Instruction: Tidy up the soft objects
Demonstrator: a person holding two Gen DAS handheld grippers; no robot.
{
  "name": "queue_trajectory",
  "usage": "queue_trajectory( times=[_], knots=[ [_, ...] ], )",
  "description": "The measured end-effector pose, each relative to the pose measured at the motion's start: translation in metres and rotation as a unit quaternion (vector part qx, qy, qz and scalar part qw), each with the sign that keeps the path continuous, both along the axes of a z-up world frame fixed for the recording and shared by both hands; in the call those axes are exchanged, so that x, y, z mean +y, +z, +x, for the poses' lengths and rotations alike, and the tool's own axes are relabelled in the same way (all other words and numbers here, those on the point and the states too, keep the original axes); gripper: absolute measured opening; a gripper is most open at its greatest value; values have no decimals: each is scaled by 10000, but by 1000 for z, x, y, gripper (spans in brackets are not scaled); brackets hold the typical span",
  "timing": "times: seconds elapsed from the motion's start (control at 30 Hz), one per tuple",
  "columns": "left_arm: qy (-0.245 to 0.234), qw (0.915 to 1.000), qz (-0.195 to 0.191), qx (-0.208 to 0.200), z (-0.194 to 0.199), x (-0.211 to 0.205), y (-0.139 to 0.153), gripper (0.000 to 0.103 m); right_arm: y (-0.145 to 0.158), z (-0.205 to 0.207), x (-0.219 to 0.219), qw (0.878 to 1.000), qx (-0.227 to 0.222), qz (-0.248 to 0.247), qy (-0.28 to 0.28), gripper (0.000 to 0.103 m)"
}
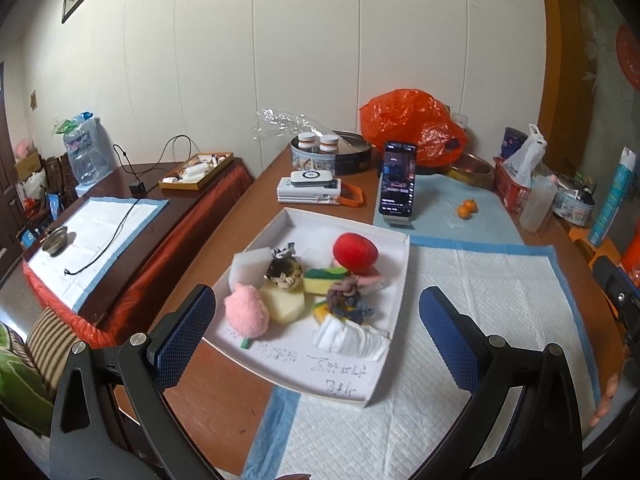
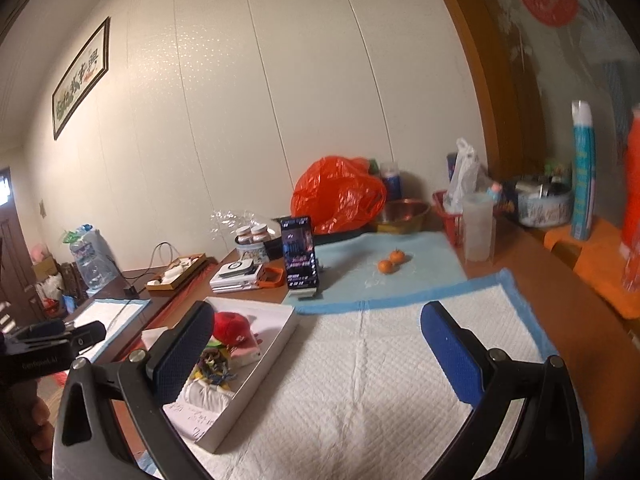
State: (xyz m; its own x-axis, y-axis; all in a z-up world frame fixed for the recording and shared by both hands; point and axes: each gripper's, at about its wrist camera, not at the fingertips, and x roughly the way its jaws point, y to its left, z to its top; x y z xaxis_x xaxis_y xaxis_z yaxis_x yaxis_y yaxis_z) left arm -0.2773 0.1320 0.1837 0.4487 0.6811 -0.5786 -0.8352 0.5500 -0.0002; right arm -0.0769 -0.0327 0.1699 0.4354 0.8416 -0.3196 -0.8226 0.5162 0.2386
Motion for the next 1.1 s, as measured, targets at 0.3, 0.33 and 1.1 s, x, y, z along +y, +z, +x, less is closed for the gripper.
queue_trajectory(
  times=[0.3,0.33,1.1],
  knots=[
    [-237,9993,-267,-128,3,-12,-5,103,-7,-3,-5,9997,96,-56,214,103],
    [-244,9992,-282,-158,2,-13,-5,103,-8,-5,-5,9997,69,-82,223,103],
    [-248,9978,-551,-268,-5,5,-11,103,-15,-8,2,9995,66,-257,189,103]
  ],
)
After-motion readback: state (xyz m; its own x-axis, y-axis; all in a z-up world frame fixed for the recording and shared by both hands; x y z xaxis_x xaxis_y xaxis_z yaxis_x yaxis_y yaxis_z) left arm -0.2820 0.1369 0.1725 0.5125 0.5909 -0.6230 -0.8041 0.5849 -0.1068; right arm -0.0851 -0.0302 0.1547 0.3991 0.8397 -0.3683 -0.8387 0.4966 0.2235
